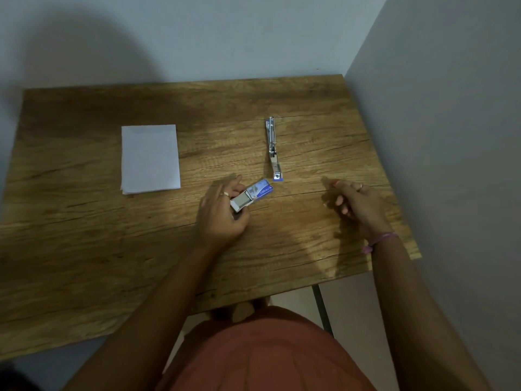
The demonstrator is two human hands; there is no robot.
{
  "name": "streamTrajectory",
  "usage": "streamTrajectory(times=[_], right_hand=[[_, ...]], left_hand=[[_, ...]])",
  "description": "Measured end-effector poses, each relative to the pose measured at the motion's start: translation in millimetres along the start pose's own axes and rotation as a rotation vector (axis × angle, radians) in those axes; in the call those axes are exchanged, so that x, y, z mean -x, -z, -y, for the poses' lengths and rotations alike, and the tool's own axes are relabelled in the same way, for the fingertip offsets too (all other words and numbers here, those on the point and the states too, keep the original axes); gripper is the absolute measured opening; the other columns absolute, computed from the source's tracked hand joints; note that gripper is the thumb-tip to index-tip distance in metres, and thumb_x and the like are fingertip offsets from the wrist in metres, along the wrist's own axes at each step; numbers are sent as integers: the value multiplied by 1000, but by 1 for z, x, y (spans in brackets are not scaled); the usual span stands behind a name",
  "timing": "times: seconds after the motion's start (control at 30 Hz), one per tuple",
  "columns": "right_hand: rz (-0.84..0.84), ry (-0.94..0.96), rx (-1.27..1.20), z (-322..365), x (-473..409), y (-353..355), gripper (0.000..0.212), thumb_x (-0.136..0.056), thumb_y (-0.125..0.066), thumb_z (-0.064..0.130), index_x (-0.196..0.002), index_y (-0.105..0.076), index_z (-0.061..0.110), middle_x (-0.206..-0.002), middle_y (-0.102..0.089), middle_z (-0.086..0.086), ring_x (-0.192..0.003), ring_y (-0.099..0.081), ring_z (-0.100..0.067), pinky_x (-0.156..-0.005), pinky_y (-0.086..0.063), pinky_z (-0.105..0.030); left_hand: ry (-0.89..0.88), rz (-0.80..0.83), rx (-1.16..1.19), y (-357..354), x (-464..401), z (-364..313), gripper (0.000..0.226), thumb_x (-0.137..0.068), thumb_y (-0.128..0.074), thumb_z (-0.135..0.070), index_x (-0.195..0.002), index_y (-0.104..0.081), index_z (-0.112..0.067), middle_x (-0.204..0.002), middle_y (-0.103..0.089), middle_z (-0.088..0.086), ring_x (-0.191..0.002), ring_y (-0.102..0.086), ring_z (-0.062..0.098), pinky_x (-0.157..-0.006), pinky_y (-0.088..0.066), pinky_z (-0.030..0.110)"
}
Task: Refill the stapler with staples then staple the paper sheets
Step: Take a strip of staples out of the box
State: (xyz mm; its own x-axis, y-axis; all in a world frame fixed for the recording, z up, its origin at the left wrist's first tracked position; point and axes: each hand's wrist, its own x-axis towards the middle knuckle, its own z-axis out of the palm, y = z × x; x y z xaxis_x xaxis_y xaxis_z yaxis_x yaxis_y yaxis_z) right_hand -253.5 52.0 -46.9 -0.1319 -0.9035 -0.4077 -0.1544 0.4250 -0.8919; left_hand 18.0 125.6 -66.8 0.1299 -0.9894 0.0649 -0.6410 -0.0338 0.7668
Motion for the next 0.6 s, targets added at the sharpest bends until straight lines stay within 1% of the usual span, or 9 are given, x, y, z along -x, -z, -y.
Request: streamTrajectory(times=[0.03, 0.13, 0.2, 0.27, 0.3, 0.37, 0.47, 0.53, 0.6], right_hand=[[-37, 17, -11, 0, -3, 4, 18, -90, -62, 22, -75, -72, 17, -47, -59, 6, -35, -43, -4, -36, -35, -14], [-152, 78, 79, -2, -13, 17, 17, -90, -61, 21, -90, -70, 7, -49, -60, 7, -40, -49, -5, -44, -43, -17], [-203, 160, 210, -3, -19, 24, 17, -90, -62, 22, -90, -69, 8, -65, -67, 1, -58, -60, -10, -62, -52, -28], [-214, 256, 369, -2, -22, 26, 14, -89, -64, 25, -95, -71, 14, -89, -70, -4, -84, -64, -17, -82, -52, -36], [-199, 295, 412, -1, -24, 26, 15, -89, -65, 24, -99, -71, 15, -98, -70, -4, -92, -63, -18, -87, -50, -36], [-157, 338, 459, 2, -30, 23, 20, -89, -66, 23, -108, -71, 18, -103, -69, 0, -94, -61, -13, -88, -49, -30], [-142, 336, 427, 3, -40, 19, 29, -86, -70, 21, -114, -68, 14, -93, -67, 0, -84, -58, -7, -85, -49, -25], [-161, 319, 372, 1, -45, 19, 35, -84, -73, 20, -117, -66, 11, -91, -65, -3, -83, -58, -9, -85, -49, -23], [-183, 324, 371, -2, -49, 20, 39, -83, -74, 22, -119, -65, 12, -88, -61, 2, -78, -55, -5, -80, -47, -17]], left_hand=[[4, 0, 3, 0, -1, 0, 67, -75, -68, -11, -138, -45, -14, -116, -63, -4, -110, -56, 19, -98, -42, 52], [-3, 4, 13, 0, -1, -1, 68, -75, -68, -8, -138, -45, -10, -115, -62, -1, -110, -57, 23, -97, -43, 51], [10, 24, 16, 0, -1, -1, 68, -76, -68, -9, -140, -42, -12, -118, -62, -1, -116, -55, 23, -100, -41, 51], [29, 43, 4, -1, -2, -2, 68, -78, -67, -12, -141, -40, -16, -121, -63, -1, -121, -52, 21, -104, -36, 53], [36, 50, 1, -2, -3, -3, 68, -79, -66, -13, -141, -40, -18, -122, -63, -2, -121, -52, 20, -105, -34, 54], [47, 54, 6, -3, -3, -4, 67, -80, -66, -13, -141, -40, -19, -124, -63, -2, -121, -52, 18, -107, -31, 53], [50, 38, 34, -5, -2, -6, 66, -80, -67, -12, -141, -41, -19, -122, -63, -3, -121, -53, 15, -109, -27, 50], [52, 25, 56, -5, -2, -6, 66, -79, -68, -11, -140, -42, -18, -121, -64, -3, -119, -56, 15, -109, -29, 53], [57, 19, 80, -6, -3, -5, 66, -78, -69, -10, -139, -44, -17, -120, -65, -2, -117, -58, 15, -107, -32, 55]])
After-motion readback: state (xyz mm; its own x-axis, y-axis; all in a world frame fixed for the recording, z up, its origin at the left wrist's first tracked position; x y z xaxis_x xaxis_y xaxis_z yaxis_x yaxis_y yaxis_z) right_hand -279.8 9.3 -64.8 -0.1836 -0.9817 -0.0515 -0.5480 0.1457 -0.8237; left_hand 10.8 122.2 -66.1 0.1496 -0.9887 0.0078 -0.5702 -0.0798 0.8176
